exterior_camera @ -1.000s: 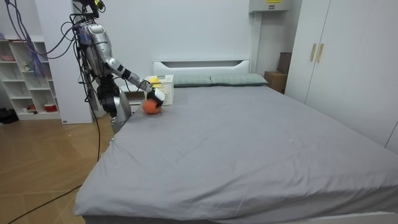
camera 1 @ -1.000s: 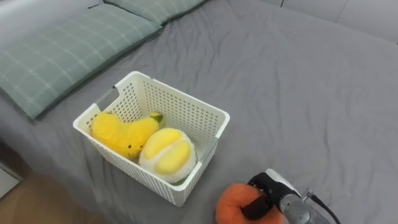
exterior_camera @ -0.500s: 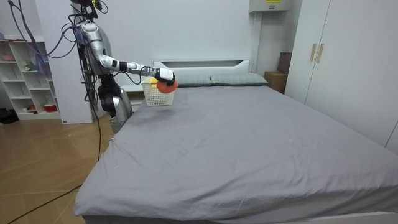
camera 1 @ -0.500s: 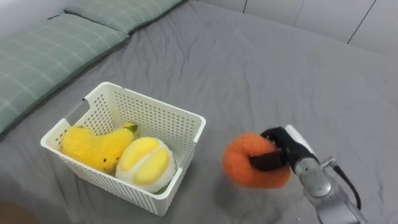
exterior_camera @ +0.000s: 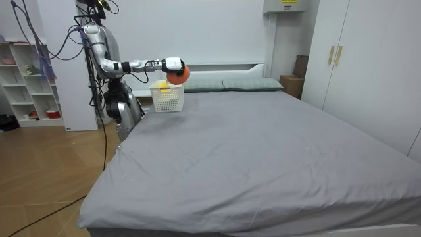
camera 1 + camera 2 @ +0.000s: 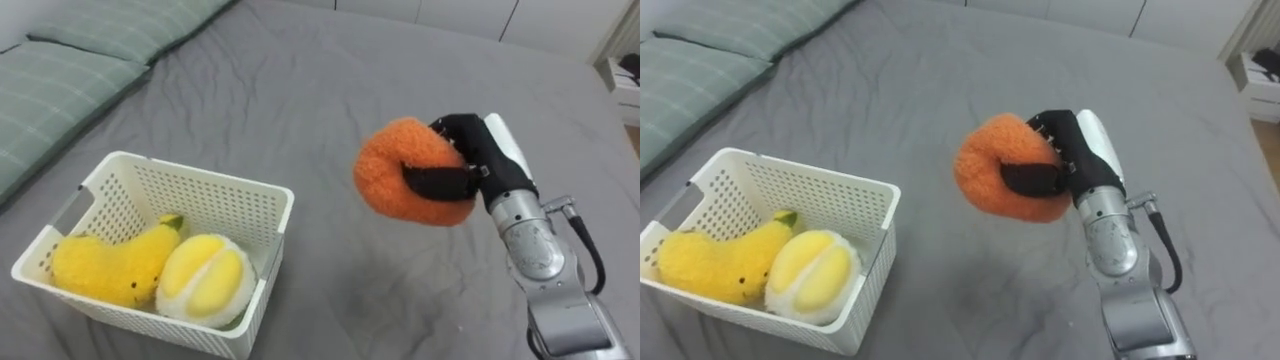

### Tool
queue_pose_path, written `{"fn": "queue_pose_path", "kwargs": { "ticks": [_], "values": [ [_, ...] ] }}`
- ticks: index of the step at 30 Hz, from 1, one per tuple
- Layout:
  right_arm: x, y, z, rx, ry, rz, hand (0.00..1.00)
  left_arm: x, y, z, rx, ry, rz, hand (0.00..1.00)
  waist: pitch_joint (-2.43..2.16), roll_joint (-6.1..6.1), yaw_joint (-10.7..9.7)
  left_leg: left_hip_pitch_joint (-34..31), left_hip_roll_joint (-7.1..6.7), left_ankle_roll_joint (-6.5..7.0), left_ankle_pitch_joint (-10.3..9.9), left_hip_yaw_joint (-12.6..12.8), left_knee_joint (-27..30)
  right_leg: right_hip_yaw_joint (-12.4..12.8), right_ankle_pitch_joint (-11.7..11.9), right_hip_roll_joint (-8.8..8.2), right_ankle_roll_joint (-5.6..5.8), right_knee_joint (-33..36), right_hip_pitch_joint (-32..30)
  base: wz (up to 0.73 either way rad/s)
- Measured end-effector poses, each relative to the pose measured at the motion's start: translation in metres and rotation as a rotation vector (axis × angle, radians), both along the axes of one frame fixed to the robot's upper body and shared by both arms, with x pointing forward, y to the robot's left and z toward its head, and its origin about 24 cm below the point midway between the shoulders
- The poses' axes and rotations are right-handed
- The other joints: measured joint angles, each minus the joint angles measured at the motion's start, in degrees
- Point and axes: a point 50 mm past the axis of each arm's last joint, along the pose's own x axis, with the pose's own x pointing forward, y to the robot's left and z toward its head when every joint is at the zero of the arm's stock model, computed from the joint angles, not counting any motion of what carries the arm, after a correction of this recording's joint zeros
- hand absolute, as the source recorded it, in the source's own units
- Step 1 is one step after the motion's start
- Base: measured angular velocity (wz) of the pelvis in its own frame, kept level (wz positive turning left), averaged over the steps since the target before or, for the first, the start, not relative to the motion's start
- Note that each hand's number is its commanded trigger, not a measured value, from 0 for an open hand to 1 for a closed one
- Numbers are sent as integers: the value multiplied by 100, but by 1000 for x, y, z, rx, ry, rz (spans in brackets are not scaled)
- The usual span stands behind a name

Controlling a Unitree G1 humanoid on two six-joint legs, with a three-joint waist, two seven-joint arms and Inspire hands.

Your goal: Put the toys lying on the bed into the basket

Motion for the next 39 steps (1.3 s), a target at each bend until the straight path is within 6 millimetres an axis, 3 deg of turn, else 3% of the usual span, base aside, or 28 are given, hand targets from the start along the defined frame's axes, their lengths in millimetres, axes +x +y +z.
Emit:
{"fn": "queue_pose_path", "kwargs": {
  "ticks": [7, 12, 18, 27, 35, 38, 39],
  "values": [
    [4, 3, 6, 4, -11, 26, 100, 3, 3, 1, 8, -13, -15, 0, -1, -10, 107, 59, -2, 5, -3, 8, -32, 38, 1, 1, 2, -11, 41, -1],
    [9, 13, 14, -24, -37, 68, 100, -12, 6, -1, 17, 29, -7, 0, 23, -33, 225, 105, -4, 2, -1, -28, -62, 44, 1, 7, 2, -17, 87, 1],
    [11, 25, 24, -32, -59, 102, 100, -18, 6, -1, 27, 53, -23, 0, 46, -69, 443, 78, -55, 3, 1, -239, -4, -194, 1, -18, 4, -37, 178, 18],
    [21, 46, 42, -112, -121, 172, 100, -12, 4, 0, 33, 57, -79, 0, 23, -101, 810, -109, -151, -25, 59, -635, 101, -601, 3, -64, 10, -108, 207, 24],
    [21, 65, 40, -89, -105, 218, 100, -7, 2, 1, 35, 46, -76, 0, 33, -88, 915, -276, -244, -24, 110, -893, 210, -872, 0, -115, 18, -104, 187, 18],
    [20, 69, 37, -93, -86, 227, 55, -4, 3, 1, 42, 43, -80, 0, 35, -117, 1049, -282, -257, -26, 123, -943, 210, -876, -4, -114, 25, -101, 195, 7],
    [20, 71, 36, -94, -82, 232, 24, -3, 3, 2, 45, 38, -82, 0, 46, -136, 1094, -283, -258, -29, 127, -955, 210, -877, -5, -112, 25, -103, 199, 8]
  ]
}}
